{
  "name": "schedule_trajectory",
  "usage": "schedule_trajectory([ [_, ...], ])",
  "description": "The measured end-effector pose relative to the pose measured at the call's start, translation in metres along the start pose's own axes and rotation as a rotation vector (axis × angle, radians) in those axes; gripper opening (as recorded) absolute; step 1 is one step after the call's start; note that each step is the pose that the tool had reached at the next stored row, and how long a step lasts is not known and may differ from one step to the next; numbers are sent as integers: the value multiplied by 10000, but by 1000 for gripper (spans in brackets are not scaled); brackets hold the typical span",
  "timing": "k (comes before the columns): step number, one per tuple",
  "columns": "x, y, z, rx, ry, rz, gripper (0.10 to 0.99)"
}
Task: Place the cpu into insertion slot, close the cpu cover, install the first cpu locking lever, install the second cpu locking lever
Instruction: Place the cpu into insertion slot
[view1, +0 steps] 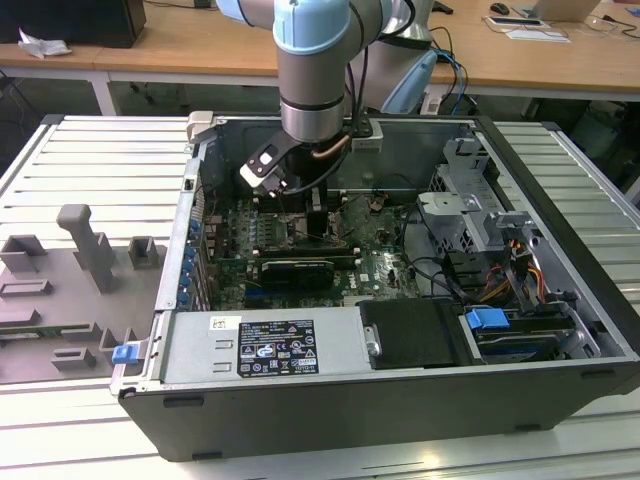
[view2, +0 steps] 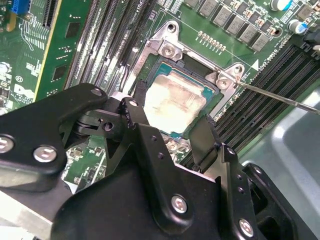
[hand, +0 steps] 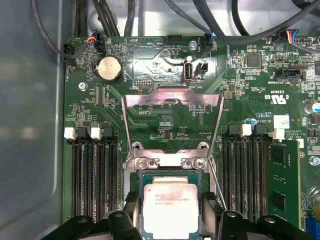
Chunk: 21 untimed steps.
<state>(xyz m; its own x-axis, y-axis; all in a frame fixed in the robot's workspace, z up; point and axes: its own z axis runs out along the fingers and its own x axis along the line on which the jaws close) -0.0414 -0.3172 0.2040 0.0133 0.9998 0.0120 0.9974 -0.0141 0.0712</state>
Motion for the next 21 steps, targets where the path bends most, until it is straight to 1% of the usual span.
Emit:
schedule_trajectory([
  [2, 0, 2, -35, 1, -1, 0, 612],
  [3, 1, 3, -44, 1, -1, 0, 596],
  [5, 1, 4, -53, 1, -5, -1, 467],
  [6, 1, 4, -56, 2, -9, -2, 467],
  [8, 1, 4, -58, 1, -13, -2, 345],
  [9, 1, 5, -59, 1, -14, -2, 345],
  [13, 1, 5, -73, 0, -43, -4, 106],
  [17, 1, 6, -77, 0, -46, -4, 106],
  [21, 1, 7, -102, 1, -47, -4, 106],
])
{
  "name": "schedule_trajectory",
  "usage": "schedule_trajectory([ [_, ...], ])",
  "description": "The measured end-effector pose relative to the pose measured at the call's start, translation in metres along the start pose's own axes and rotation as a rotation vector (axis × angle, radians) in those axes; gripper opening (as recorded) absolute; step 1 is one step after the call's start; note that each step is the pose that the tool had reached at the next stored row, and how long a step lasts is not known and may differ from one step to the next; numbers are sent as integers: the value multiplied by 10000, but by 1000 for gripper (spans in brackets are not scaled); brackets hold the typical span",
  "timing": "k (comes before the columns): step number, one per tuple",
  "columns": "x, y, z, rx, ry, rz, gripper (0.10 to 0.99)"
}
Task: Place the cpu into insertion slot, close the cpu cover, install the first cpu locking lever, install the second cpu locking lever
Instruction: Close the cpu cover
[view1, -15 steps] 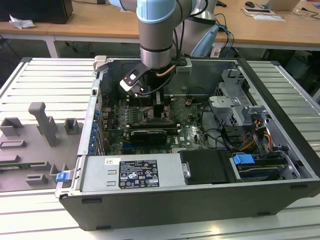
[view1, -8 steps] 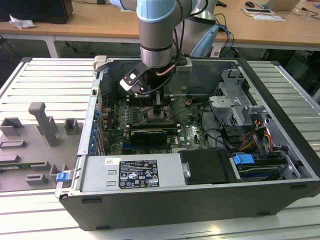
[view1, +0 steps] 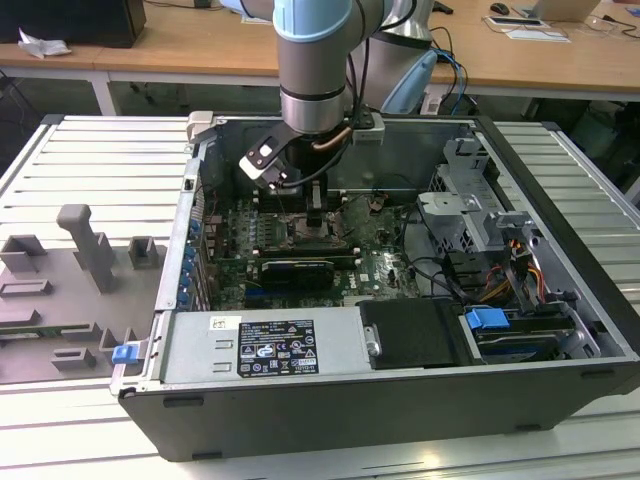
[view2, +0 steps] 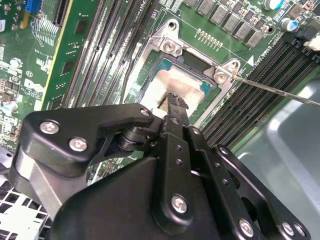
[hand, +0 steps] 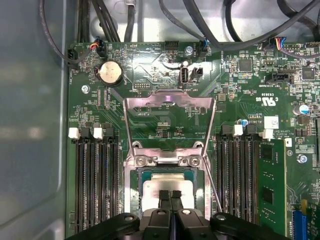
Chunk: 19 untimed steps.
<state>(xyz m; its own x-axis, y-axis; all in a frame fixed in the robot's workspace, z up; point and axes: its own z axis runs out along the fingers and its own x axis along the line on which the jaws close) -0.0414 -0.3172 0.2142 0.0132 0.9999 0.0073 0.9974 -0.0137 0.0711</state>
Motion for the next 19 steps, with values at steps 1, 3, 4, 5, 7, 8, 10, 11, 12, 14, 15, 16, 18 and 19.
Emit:
schedule_trajectory([
  [1, 0, 0, -5, 1, -1, 0, 106],
  [3, 0, 1, -12, 0, 0, 0, 106],
  [4, 0, 1, -13, -1, 1, 0, 106],
  [5, 0, 1, -14, 0, -1, 0, 106],
  [7, 0, 1, -18, 0, -1, 0, 106],
  [8, 0, 1, -20, 0, 1, 0, 106],
  [10, 0, 1, -21, -1, 0, 0, 106],
  [11, 0, 1, -22, 0, 0, 0, 106],
  [12, 0, 1, -22, 0, 0, 0, 106],
  [14, 0, 2, -24, 0, 0, 0, 106],
  [15, 0, 2, -25, 0, 0, 0, 106],
  [16, 0, 2, -26, 0, 0, 0, 106],
  [18, 0, 2, -26, 0, 0, 0, 106],
  [19, 0, 2, -26, 0, 0, 0, 106],
])
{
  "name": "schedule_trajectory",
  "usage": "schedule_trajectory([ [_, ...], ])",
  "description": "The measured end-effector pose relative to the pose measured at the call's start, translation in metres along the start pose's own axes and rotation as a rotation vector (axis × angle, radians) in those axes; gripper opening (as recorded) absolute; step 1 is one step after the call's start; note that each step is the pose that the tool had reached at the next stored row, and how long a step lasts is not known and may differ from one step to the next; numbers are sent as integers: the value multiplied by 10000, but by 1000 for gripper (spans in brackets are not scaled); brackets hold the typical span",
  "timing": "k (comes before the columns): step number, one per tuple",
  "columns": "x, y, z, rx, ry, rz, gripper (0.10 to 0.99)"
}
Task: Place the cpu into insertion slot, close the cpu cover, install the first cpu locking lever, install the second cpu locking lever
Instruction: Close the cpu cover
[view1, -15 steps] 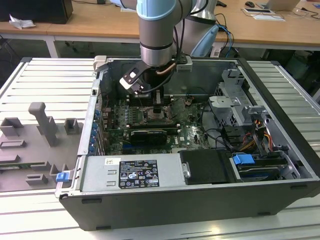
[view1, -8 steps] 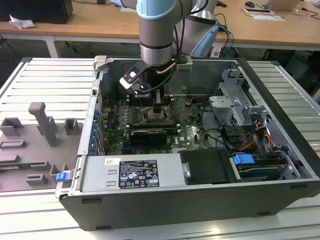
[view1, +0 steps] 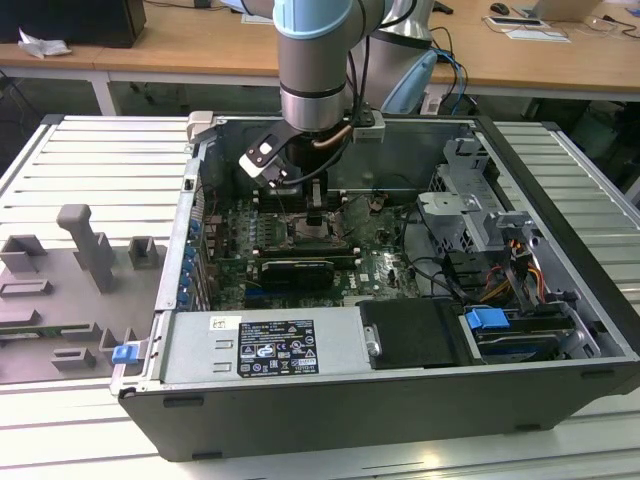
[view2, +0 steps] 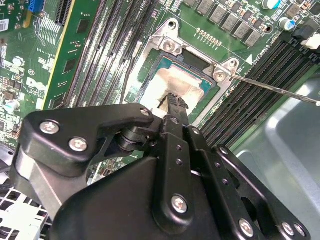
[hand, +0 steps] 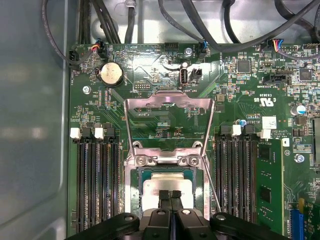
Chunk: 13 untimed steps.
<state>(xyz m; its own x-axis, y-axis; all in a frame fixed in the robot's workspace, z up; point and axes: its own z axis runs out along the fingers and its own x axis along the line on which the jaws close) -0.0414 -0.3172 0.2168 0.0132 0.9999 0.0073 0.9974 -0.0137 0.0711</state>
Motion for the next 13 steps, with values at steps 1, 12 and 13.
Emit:
schedule_trajectory([
  [1, 0, 0, 0, 0, 0, 0, 106],
  [12, 0, 4, -54, 0, -6, -1, 106],
  [13, 1, 5, -68, 1, -6, -1, 106],
])
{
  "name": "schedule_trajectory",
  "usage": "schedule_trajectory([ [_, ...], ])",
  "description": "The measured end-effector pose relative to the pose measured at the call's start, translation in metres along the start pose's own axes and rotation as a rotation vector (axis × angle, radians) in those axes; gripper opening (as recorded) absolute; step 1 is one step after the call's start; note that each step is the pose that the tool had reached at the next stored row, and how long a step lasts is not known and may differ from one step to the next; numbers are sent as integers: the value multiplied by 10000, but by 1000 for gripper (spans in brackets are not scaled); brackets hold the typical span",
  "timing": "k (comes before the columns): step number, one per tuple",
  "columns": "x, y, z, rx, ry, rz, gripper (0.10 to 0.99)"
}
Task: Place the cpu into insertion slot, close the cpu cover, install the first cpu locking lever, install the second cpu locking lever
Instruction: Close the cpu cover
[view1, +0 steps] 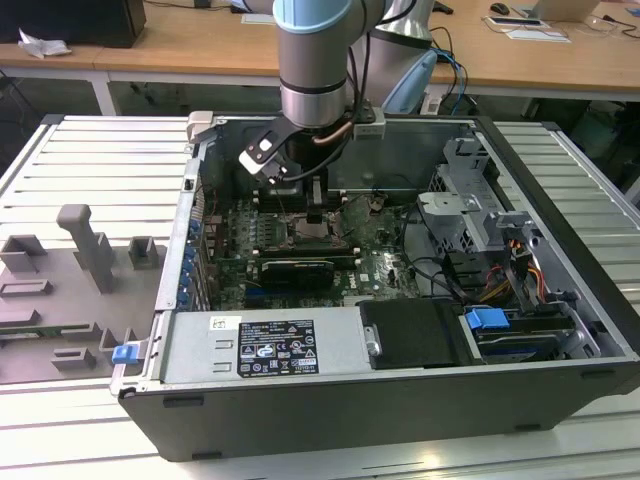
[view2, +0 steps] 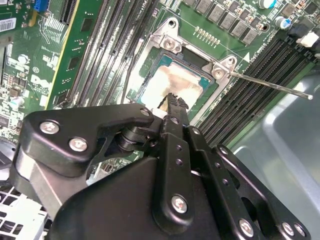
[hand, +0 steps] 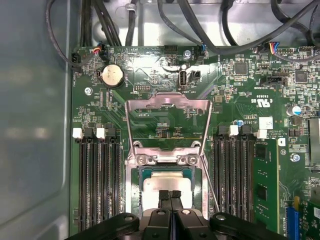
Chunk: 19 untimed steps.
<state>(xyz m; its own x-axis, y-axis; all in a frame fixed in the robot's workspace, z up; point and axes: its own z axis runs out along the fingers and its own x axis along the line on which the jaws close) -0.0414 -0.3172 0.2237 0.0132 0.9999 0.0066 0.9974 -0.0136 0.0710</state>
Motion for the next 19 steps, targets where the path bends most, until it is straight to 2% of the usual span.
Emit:
schedule_trajectory([
  [19, 1, 6, -84, -1, -27, -2, 106],
])
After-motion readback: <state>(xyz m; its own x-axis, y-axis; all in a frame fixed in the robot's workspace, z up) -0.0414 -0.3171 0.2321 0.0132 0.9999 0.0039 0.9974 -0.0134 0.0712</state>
